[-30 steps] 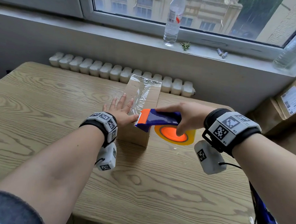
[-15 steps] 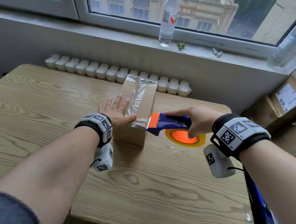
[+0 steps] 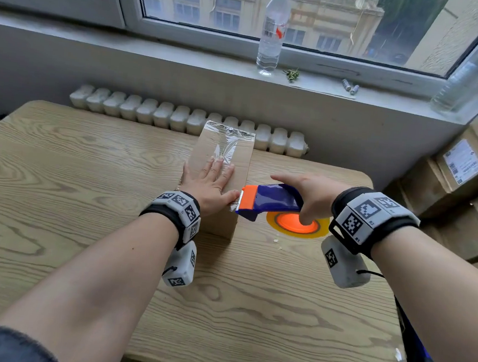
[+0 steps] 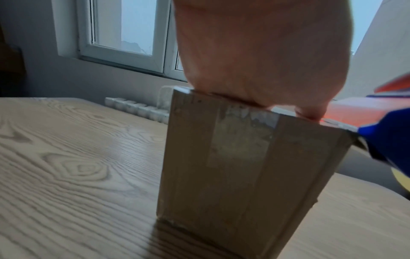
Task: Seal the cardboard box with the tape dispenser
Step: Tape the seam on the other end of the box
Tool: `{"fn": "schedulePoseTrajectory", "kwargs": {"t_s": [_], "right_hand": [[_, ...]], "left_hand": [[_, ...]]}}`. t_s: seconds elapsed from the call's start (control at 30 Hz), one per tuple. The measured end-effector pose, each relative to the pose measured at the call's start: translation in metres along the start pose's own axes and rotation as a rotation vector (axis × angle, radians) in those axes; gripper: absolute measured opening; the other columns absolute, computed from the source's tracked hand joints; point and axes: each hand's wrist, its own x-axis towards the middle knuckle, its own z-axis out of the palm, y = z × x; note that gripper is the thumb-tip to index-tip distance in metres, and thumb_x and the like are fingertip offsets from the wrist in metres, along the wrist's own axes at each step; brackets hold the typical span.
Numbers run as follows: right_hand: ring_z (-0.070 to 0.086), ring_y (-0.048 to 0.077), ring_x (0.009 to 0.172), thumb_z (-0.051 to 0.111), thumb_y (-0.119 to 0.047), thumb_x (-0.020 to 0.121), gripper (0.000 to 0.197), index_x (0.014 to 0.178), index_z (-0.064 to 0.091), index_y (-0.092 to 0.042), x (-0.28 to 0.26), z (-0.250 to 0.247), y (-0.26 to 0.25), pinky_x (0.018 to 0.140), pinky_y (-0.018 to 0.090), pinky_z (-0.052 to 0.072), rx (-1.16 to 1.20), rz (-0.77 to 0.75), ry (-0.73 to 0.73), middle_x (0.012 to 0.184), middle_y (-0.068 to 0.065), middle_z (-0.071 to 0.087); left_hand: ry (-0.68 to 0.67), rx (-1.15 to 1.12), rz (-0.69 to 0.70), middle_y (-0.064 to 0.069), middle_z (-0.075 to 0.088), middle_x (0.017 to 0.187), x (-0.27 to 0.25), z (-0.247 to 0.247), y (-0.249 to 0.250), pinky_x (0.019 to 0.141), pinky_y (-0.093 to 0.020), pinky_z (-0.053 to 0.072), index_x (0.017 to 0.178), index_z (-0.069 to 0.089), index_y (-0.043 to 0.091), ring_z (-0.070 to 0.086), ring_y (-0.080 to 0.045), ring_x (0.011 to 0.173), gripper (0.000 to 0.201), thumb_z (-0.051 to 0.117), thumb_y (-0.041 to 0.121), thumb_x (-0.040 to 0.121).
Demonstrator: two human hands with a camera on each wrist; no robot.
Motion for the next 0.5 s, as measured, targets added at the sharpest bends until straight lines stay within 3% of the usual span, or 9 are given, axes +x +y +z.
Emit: {"fn": "schedulePoseTrajectory", "kwargs": {"t_s": [0.17,0.37,0.5], "right_hand": [[0.054,0.022,0.11,0.074,-0.007,0.064,0.096,0.145,0.03,-0.032,0.008,0.003,0.0,0.088,0.035,0.049,0.035,-0.009,0.003,0.128,-0.002,0.055],[0.057,0.023,0.099,0.068,0.0,0.063,0.089,0.14,0.039,-0.034,0.01,0.006,0.005,0.077,0.035,0.05,0.046,-0.062,0.037,0.119,-0.001,0.061],[0.052,0.02,0.092,0.066,0.002,0.066,0.089,0.141,0.035,-0.036,0.001,0.011,0.022,0.069,0.029,0.042,0.131,-0.052,0.033,0.119,-0.003,0.058]], "left_hand": [[0.015,-0.088,0.104,0.006,-0.018,0.159,0.0,0.004,0.009,0.116,-0.048,-0.014,0.15,-0.011,0.031,-0.017,-0.011,0.147,0.057,0.013,0.043,0.1],[-0.001,-0.113,0.094,0.009,-0.018,0.159,0.003,0.006,0.007,0.118,-0.047,-0.012,0.15,-0.01,0.032,-0.016,-0.011,0.147,0.055,0.012,0.039,0.101],[-0.011,-0.12,0.08,0.01,-0.018,0.159,0.005,0.006,0.007,0.117,-0.045,-0.013,0.15,-0.01,0.034,-0.017,-0.011,0.147,0.054,0.011,0.041,0.101]]}}
